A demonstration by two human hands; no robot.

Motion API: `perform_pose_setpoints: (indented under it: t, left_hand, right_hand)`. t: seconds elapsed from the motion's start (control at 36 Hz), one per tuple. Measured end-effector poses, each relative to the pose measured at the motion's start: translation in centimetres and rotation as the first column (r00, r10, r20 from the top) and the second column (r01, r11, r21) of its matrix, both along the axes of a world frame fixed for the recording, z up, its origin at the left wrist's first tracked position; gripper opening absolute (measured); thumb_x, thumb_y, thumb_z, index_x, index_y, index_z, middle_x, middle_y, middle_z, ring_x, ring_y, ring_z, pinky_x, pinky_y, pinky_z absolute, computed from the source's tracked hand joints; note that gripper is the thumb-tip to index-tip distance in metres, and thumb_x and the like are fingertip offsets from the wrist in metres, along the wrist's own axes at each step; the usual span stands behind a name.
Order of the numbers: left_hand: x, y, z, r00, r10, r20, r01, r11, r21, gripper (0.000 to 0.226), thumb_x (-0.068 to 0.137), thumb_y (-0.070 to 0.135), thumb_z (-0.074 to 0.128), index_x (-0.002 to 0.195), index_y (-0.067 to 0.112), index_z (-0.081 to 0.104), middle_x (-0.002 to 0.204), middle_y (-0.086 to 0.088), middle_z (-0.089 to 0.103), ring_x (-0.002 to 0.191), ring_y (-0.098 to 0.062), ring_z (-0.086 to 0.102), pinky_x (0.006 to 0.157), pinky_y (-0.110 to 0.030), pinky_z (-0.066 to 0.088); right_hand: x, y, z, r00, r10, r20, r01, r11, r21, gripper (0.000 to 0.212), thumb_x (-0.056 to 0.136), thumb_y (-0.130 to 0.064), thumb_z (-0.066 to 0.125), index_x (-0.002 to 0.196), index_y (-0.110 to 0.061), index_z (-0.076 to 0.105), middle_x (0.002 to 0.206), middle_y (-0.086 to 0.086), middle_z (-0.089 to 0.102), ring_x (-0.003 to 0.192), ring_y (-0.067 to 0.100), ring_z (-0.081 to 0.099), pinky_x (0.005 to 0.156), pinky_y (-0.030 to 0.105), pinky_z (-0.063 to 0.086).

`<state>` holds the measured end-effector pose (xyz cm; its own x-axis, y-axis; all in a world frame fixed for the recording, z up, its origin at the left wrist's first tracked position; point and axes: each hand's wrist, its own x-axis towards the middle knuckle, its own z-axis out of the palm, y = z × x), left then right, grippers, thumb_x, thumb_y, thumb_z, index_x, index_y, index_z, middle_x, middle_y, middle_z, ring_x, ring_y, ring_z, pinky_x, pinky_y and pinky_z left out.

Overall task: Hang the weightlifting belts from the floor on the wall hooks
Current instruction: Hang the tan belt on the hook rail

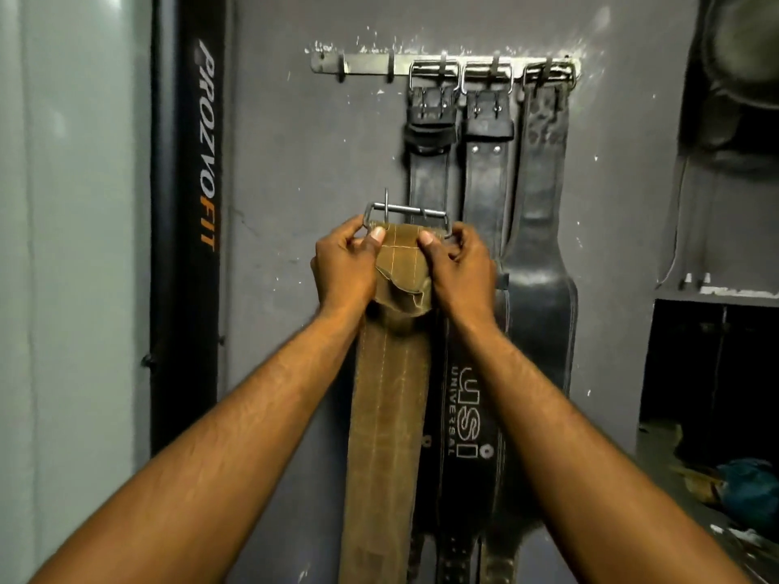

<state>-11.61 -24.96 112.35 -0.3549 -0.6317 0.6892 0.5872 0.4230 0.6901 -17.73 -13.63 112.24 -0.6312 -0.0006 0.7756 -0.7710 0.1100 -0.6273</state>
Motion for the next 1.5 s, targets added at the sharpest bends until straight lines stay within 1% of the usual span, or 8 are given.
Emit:
perform_pose_setpoints:
  t: [0.19,0.36,0.56,0.67,1.19,1.33,1.39,1.5]
  left_hand:
    - [-4.8,-3.7,9.8,0.992,-0.021,-0.128,0.017,0.999,-0.03,0.027,0.094,0.023,0.067,0.121,0.021,0.069,0.103,0.011,0.069,0.094,-0.006,0.067,0.089,-0.028,0.058]
    - [-7.4,-6.6,16.8,0.988,0.011,-0.151,-0.024,0.996,-0.081,0.005,0.092,0.025,0.069,0.094,0.03,0.069,0.101,0.007,0.072,0.097,-0.013,0.069,0.09,-0.035,0.06]
    - [-9.0,-8.9,23.1,0.987,0.058,-0.152,-0.08,0.987,-0.14,0.006,0.095,0.026,0.065,0.1,0.026,0.069,0.1,0.007,0.07,0.092,-0.01,0.068,0.088,-0.032,0.059]
    - [-10.0,-9.6,25.4,0.995,0.028,-0.098,-0.039,0.993,-0.111,0.008,0.094,0.021,0.066,0.088,0.026,0.066,0.095,0.005,0.068,0.09,-0.014,0.068,0.086,-0.035,0.061]
    - [-12.4,-10.7,24.7,0.977,0.213,0.022,-0.196,0.931,-0.308,0.025,0.098,0.029,0.059,0.113,0.013,0.072,0.117,-0.003,0.069,0.106,-0.019,0.062,0.094,-0.028,0.05]
    - [-12.1,-10.2,23.2,0.994,0.092,-0.059,-0.102,0.975,-0.198,0.027,0.098,0.04,0.057,0.106,0.02,0.074,0.108,0.0,0.073,0.1,-0.018,0.067,0.097,-0.036,0.054]
    - [-12.1,-10.0,21.9,0.999,-0.023,-0.049,0.016,0.991,-0.129,0.037,0.1,0.051,0.047,0.106,0.023,0.072,0.108,-0.002,0.074,0.102,-0.02,0.069,0.098,-0.042,0.054]
    - [-11.9,-9.6,17.8,0.973,-0.218,-0.069,0.203,0.962,-0.183,0.052,0.104,0.053,0.031,0.133,0.021,0.059,0.132,-0.002,0.065,0.122,-0.02,0.06,0.109,-0.043,0.047]
  right_hand:
    - [-4.2,-2.9,10.6,0.99,-0.031,-0.135,0.026,0.999,-0.037,0.045,0.089,-0.05,0.065,0.119,-0.016,0.061,0.093,-0.007,0.067,0.093,0.017,0.065,0.089,0.042,0.056]
    - [-6.1,-5.4,17.8,0.984,0.023,-0.175,-0.036,0.997,-0.072,0.049,0.09,-0.042,0.069,0.13,-0.015,0.059,0.126,0.004,0.066,0.11,0.019,0.064,0.098,0.043,0.054]
    - [-7.4,-7.2,24.2,0.962,-0.072,-0.263,0.072,0.997,-0.012,0.035,0.091,-0.047,0.065,0.113,-0.019,0.061,0.108,-0.001,0.066,0.095,0.017,0.059,0.078,0.027,0.041]
    - [-7.5,-8.0,26.2,0.957,-0.153,-0.248,0.163,0.986,0.021,0.045,0.09,-0.049,0.065,0.124,-0.02,0.058,0.123,0.001,0.065,0.112,0.022,0.061,0.093,0.033,0.048]
    - [-8.1,-9.0,25.4,0.924,-0.314,-0.219,0.352,0.922,0.164,0.054,0.096,-0.033,0.058,0.143,-0.013,0.044,0.136,0.009,0.059,0.123,0.03,0.057,0.095,0.035,0.045]
    - [-7.9,-8.9,22.0,0.925,-0.236,-0.297,0.267,0.961,0.071,0.042,0.104,-0.037,0.045,0.139,-0.016,0.05,0.123,0.003,0.064,0.108,0.02,0.063,0.091,0.03,0.046]
    - [-7.8,-9.1,20.4,0.936,-0.178,-0.303,0.212,0.973,0.086,0.042,0.105,-0.038,0.042,0.14,-0.016,0.051,0.116,0.001,0.063,0.085,0.007,0.061,0.071,0.017,0.043]
    - [-7.5,-9.1,16.6,0.925,-0.092,-0.37,0.124,0.99,0.064,0.057,0.097,-0.02,0.06,0.15,-0.016,0.038,0.142,0.007,0.045,0.108,0.006,0.045,0.088,0.015,0.035]
